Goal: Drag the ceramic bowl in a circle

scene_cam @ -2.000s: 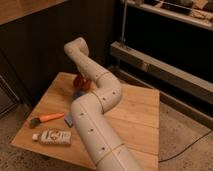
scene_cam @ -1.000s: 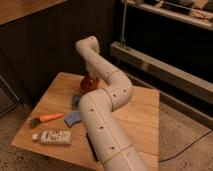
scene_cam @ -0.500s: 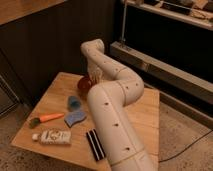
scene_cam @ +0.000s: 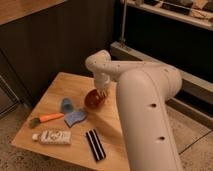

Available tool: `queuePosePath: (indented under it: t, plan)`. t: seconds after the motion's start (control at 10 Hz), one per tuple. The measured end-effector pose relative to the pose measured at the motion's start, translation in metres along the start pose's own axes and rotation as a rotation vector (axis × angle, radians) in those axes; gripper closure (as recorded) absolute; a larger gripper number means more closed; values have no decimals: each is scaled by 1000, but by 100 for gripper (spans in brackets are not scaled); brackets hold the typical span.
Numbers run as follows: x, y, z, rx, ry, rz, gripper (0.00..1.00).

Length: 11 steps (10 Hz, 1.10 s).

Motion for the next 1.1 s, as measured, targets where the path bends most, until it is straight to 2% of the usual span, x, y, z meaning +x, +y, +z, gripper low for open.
queuePosePath:
  t: [0.2, 0.3, 0.5, 0.8, 1.1]
  plan:
    - [28, 5, 11, 43, 38, -45, 100]
    - [36, 15, 13, 46, 53, -83, 100]
    - [60, 61, 16, 28, 85, -229, 100]
    - [79, 111, 15, -9, 101, -388, 100]
    - [82, 145, 9, -33, 88, -486, 100]
